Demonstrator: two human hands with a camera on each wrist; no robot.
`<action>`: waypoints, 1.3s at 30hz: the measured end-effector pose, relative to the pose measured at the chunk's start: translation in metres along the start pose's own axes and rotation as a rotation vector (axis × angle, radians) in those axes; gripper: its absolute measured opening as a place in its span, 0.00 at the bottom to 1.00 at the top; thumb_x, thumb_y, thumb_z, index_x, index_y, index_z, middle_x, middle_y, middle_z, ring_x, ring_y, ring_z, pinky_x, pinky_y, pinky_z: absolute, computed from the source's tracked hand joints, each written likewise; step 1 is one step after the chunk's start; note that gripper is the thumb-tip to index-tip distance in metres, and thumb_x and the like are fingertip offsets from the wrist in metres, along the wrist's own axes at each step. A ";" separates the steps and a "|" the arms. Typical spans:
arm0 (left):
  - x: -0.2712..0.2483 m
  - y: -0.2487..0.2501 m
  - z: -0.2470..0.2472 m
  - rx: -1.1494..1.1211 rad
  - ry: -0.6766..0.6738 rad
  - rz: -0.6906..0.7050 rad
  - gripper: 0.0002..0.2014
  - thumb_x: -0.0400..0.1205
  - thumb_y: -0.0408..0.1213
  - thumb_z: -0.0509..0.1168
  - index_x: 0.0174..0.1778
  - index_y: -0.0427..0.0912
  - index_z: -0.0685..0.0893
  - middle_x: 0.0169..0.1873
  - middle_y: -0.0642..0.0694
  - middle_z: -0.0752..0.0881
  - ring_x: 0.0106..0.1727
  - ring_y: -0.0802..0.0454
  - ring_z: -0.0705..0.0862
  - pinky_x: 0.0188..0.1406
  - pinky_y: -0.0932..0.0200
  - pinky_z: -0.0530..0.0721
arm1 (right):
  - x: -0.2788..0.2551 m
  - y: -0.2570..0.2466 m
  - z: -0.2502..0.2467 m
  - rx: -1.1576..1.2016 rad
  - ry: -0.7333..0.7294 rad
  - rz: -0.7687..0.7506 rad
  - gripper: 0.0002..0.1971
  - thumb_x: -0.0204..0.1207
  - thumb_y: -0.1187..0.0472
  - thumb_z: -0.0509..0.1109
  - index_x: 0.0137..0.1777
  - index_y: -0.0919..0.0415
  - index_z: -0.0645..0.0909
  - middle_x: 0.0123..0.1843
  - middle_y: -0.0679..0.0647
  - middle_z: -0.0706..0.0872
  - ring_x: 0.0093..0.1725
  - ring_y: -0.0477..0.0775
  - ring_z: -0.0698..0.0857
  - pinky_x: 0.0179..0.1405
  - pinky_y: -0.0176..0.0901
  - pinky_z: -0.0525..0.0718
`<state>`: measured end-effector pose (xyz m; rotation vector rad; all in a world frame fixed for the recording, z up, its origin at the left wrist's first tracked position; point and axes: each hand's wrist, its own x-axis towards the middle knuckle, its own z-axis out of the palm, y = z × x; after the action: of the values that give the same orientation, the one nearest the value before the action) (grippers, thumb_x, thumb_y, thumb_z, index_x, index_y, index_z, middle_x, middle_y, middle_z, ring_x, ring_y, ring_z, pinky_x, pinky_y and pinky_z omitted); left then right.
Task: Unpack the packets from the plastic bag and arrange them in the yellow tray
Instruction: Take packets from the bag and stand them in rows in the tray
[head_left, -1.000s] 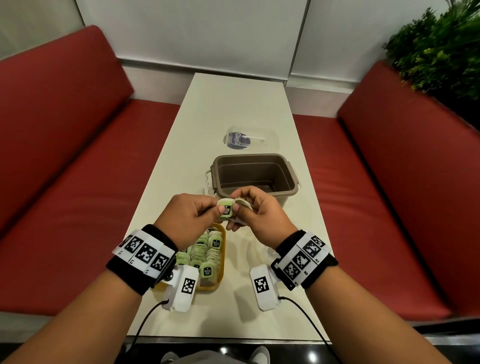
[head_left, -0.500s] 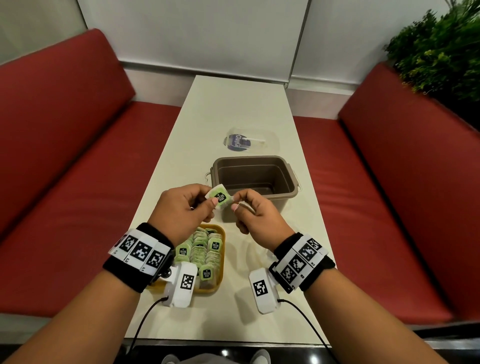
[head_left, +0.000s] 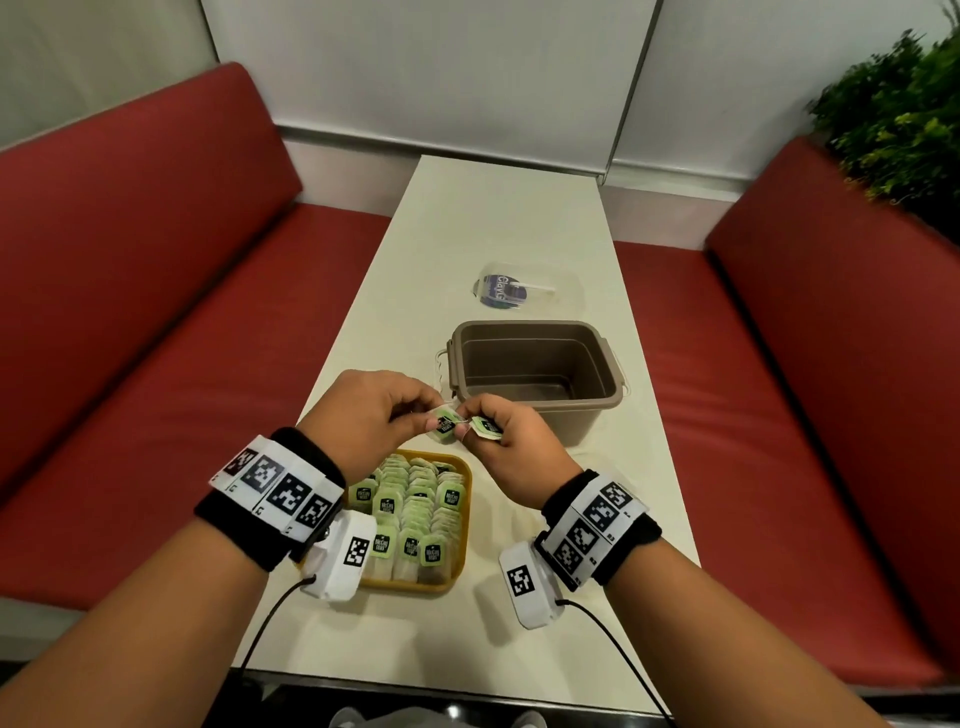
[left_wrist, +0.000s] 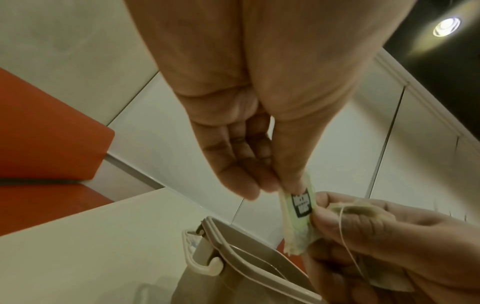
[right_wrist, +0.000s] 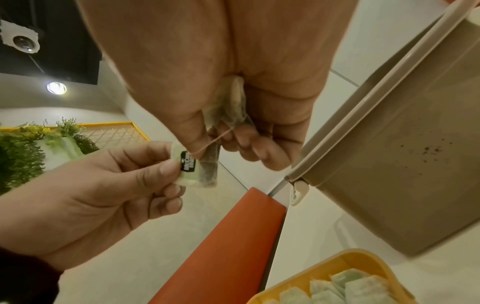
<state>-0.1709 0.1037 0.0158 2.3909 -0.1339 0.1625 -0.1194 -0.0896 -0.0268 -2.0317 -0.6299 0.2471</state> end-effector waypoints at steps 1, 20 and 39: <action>0.000 -0.002 -0.002 0.027 -0.023 -0.014 0.06 0.76 0.37 0.76 0.48 0.49 0.92 0.34 0.56 0.88 0.35 0.61 0.83 0.38 0.70 0.79 | 0.001 0.000 0.003 -0.012 -0.012 0.000 0.03 0.82 0.57 0.71 0.53 0.54 0.84 0.45 0.50 0.89 0.44 0.48 0.84 0.46 0.45 0.82; -0.007 -0.103 0.036 0.789 -0.541 -0.407 0.07 0.79 0.44 0.68 0.51 0.54 0.88 0.52 0.48 0.88 0.52 0.46 0.87 0.48 0.55 0.85 | 0.001 0.018 0.027 -0.012 -0.186 0.167 0.14 0.78 0.55 0.56 0.42 0.66 0.75 0.35 0.53 0.77 0.37 0.51 0.75 0.38 0.46 0.70; -0.003 -0.097 0.051 0.987 -0.665 -0.358 0.07 0.75 0.36 0.73 0.41 0.46 0.79 0.36 0.48 0.83 0.38 0.46 0.83 0.37 0.57 0.78 | 0.001 0.029 0.045 0.013 -0.282 0.262 0.05 0.84 0.60 0.58 0.50 0.61 0.72 0.44 0.57 0.79 0.45 0.56 0.78 0.50 0.58 0.79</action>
<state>-0.1557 0.1403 -0.0862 3.2871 0.1024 -0.9490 -0.1274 -0.0671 -0.0753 -2.0823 -0.5288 0.7004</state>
